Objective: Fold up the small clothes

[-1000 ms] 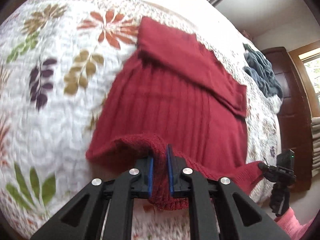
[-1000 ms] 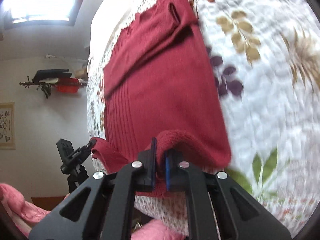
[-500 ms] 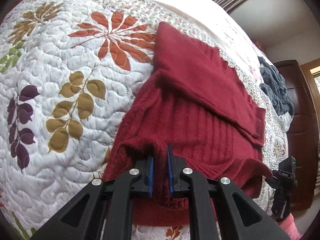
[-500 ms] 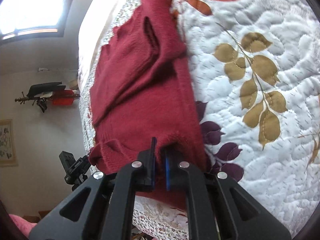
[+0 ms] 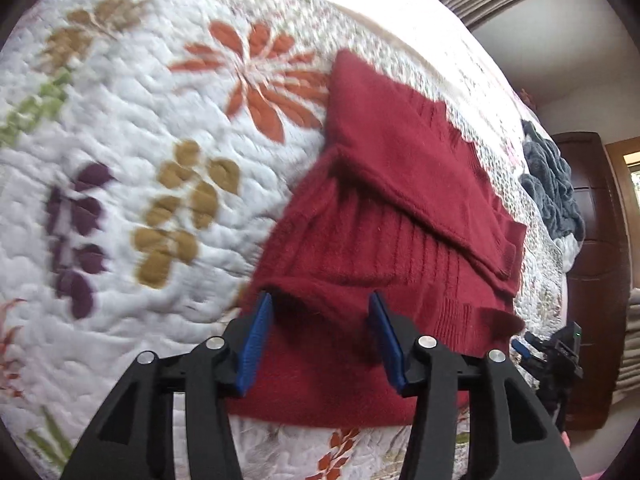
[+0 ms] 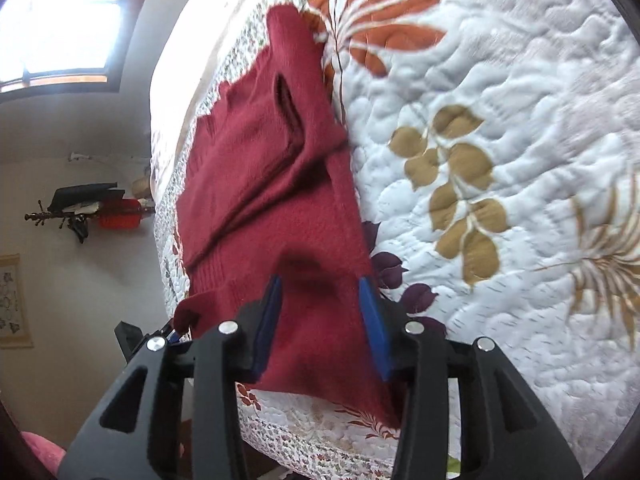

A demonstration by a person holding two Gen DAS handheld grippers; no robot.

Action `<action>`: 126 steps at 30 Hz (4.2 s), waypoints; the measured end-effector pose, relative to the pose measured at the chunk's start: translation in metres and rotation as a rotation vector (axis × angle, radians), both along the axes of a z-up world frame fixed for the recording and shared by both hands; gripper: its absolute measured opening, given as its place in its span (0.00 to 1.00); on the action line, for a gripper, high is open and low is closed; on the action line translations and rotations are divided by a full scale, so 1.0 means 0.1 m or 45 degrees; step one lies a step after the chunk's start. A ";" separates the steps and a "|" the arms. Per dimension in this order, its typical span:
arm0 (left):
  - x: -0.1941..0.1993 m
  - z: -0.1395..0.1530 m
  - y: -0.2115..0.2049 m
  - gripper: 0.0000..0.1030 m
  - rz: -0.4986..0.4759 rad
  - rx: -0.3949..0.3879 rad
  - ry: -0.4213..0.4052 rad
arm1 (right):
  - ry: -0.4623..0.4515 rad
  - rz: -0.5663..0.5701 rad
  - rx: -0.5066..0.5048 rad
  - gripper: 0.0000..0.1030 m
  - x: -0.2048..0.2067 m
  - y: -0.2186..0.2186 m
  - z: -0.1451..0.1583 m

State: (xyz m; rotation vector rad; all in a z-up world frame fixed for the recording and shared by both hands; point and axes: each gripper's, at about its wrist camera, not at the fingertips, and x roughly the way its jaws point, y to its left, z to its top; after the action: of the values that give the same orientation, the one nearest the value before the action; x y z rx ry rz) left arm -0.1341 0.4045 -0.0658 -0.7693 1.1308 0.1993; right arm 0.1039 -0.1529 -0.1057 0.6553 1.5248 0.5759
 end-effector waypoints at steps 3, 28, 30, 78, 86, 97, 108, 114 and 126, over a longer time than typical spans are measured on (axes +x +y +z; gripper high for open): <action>0.07 0.08 -0.08 0.50 -0.095 0.134 -0.001 | -0.036 0.016 -0.021 0.39 -0.01 0.00 0.09; 0.64 0.03 -0.66 0.08 -0.481 0.438 -0.068 | -0.413 0.534 -0.417 0.52 -0.01 0.88 0.26; 0.67 -0.06 -0.67 0.08 -0.493 0.430 -0.039 | -0.408 0.562 -0.453 0.53 0.03 0.92 0.17; 2.57 -0.02 0.35 0.06 -0.143 0.590 -0.234 | -0.516 0.332 -0.387 0.05 2.22 1.32 0.28; 2.79 -0.41 0.38 0.08 -0.164 0.592 -0.071 | -0.416 0.337 -0.469 0.08 2.34 1.38 -0.09; 2.46 0.12 0.39 0.34 -0.013 0.627 -0.116 | -0.439 0.318 -0.404 0.42 1.92 1.10 0.30; 1.95 0.09 -0.72 0.45 -0.341 0.480 -0.065 | -0.260 0.426 -0.411 0.43 0.87 0.77 0.27; 1.81 -0.13 -0.92 0.47 -0.380 0.475 0.004 | -0.227 0.519 -0.492 0.37 0.58 0.84 0.09; 1.63 -0.28 -0.91 0.47 -0.370 0.490 0.089 | -0.219 0.529 -0.518 0.07 0.43 0.63 0.07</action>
State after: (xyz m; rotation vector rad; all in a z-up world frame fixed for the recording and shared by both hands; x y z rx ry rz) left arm 0.0291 0.3140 -0.0942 -0.2553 1.2097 0.1920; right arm 0.1470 -0.0902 -0.0990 -0.0271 1.5602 0.5897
